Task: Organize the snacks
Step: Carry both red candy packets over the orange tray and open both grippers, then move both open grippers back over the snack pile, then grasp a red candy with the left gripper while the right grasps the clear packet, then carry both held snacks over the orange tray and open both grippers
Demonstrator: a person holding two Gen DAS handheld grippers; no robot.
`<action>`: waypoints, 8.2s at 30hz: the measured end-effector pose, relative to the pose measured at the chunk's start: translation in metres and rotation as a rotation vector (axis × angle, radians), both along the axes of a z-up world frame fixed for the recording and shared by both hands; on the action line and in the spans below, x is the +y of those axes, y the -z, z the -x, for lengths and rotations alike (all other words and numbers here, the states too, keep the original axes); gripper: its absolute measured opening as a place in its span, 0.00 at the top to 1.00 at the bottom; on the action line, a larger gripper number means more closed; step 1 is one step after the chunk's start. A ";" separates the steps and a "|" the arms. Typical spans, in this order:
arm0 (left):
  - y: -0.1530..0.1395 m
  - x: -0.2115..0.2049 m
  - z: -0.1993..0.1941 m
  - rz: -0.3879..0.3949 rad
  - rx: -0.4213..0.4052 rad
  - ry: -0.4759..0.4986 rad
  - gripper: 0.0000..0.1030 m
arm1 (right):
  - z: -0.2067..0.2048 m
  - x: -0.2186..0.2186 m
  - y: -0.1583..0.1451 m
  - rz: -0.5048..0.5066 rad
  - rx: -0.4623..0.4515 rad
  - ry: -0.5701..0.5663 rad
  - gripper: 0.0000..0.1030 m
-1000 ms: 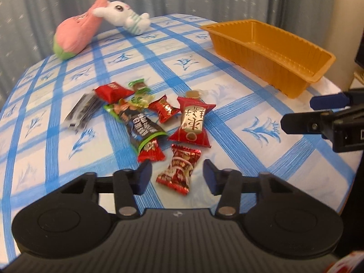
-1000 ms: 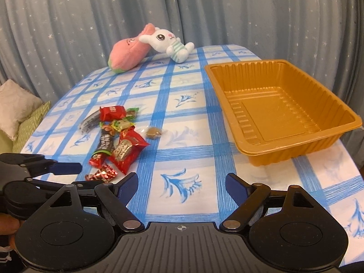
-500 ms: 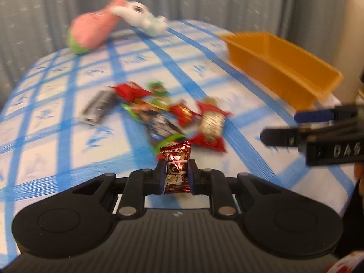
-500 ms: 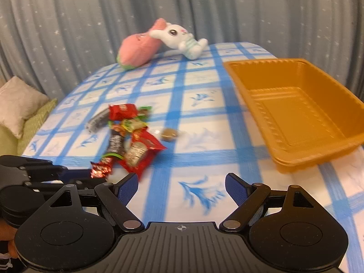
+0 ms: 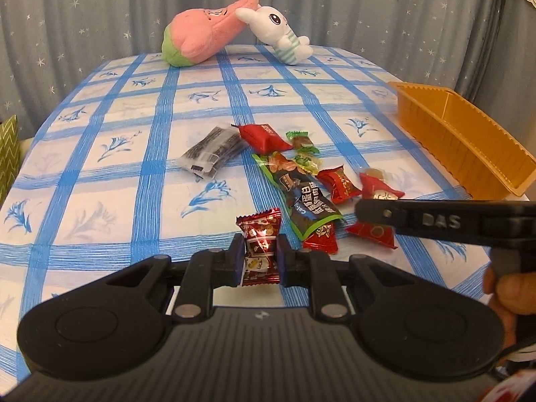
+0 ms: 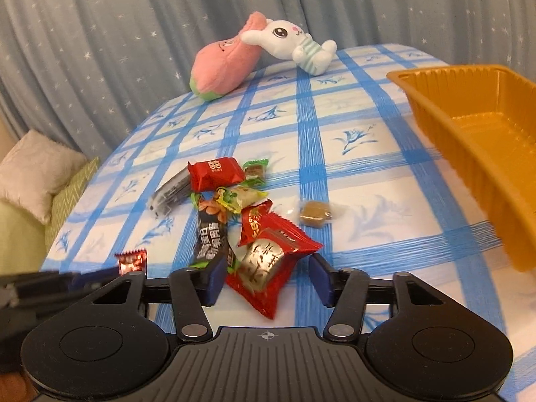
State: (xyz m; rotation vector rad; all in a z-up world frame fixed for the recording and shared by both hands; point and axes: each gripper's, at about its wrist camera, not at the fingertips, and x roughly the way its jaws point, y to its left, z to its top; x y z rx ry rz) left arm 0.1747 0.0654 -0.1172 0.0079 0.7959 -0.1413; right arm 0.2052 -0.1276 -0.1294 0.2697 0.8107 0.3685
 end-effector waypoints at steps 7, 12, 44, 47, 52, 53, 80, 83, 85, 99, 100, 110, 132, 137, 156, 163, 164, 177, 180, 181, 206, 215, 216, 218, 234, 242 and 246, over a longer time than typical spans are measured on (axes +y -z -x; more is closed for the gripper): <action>0.000 -0.002 0.000 0.008 0.002 0.001 0.83 | 0.001 0.012 0.002 0.084 -0.030 -0.018 0.73; -0.007 -0.012 0.002 0.009 -0.012 0.018 0.83 | 0.009 0.008 -0.006 0.108 -0.059 -0.025 0.76; -0.056 -0.254 -0.056 0.144 -0.086 0.329 0.83 | -0.008 -0.237 -0.077 0.176 -0.063 0.269 0.76; -0.051 -0.258 -0.059 0.132 -0.088 0.334 0.70 | -0.007 -0.244 -0.075 0.171 -0.059 0.278 0.76; -0.048 -0.245 -0.054 0.115 -0.090 0.308 0.66 | -0.007 -0.248 -0.074 0.166 -0.052 0.274 0.76; -0.049 -0.241 -0.052 0.114 -0.090 0.300 0.66 | -0.007 -0.248 -0.073 0.164 -0.050 0.272 0.76; -0.064 -0.124 0.025 0.130 -0.091 0.058 0.52 | 0.046 -0.199 -0.112 0.042 -0.147 0.242 0.43; -0.064 -0.106 0.037 0.126 -0.086 0.027 0.51 | 0.062 -0.176 -0.113 0.039 -0.156 0.206 0.43; -0.064 -0.094 0.045 0.115 -0.088 0.004 0.49 | 0.071 -0.161 -0.112 0.034 -0.154 0.188 0.43; -0.048 -0.028 0.067 0.095 -0.066 -0.129 0.46 | 0.087 -0.076 -0.083 0.077 -0.122 0.049 0.43; -0.047 -0.026 0.066 0.096 -0.067 -0.132 0.46 | 0.086 -0.074 -0.081 0.083 -0.122 0.043 0.43; -0.028 -0.028 0.054 0.079 -0.038 -0.118 0.47 | 0.071 -0.062 -0.061 0.098 -0.098 0.009 0.43; 0.028 -0.050 -0.019 0.038 -0.010 -0.027 0.68 | 0.008 -0.049 -0.016 0.105 -0.039 -0.027 0.43; 0.027 -0.051 -0.019 0.028 0.000 -0.035 0.78 | 0.002 -0.047 -0.013 0.100 -0.033 -0.026 0.43; 0.025 -0.061 0.006 -0.047 0.003 0.044 0.80 | -0.001 -0.046 -0.009 0.118 -0.031 -0.025 0.43; 0.019 -0.053 0.004 -0.033 -0.028 0.002 0.83 | -0.012 -0.039 -0.007 0.133 -0.050 -0.046 0.43; 0.017 -0.051 0.004 -0.029 -0.038 -0.008 0.83 | -0.014 -0.037 -0.007 0.139 -0.055 -0.054 0.43; 0.015 -0.030 -0.003 0.021 -0.038 -0.069 0.83 | -0.052 -0.002 0.011 0.331 -0.148 -0.217 0.43; 0.016 -0.028 -0.003 0.031 -0.034 -0.072 0.83 | -0.059 0.003 0.017 0.361 -0.148 -0.265 0.44; 0.017 -0.028 -0.003 0.033 -0.033 -0.072 0.83 | -0.059 0.003 0.018 0.354 -0.151 -0.271 0.49; -0.027 -0.050 0.036 0.051 -0.082 -0.071 0.83 | 0.030 -0.043 -0.035 0.222 -0.110 -0.114 0.79; -0.046 -0.068 0.054 0.046 -0.098 -0.054 0.83 | 0.070 -0.070 -0.052 0.179 -0.096 -0.051 0.79; -0.048 -0.070 0.055 0.047 -0.101 -0.050 0.83 | 0.072 -0.073 -0.054 0.177 -0.097 -0.046 0.79; -0.051 -0.075 0.058 0.049 -0.106 -0.042 0.83 | 0.076 -0.078 -0.057 0.177 -0.103 -0.032 0.79; -0.077 -0.141 0.036 0.102 -0.138 0.089 0.83 | 0.072 -0.148 -0.087 0.152 -0.127 0.136 0.79; -0.088 -0.186 0.002 0.147 -0.146 0.171 0.83 | 0.052 -0.186 -0.104 0.195 -0.148 0.193 0.79; -0.088 -0.209 -0.014 0.160 -0.140 0.207 0.83 | 0.040 -0.205 -0.106 0.227 -0.150 0.203 0.79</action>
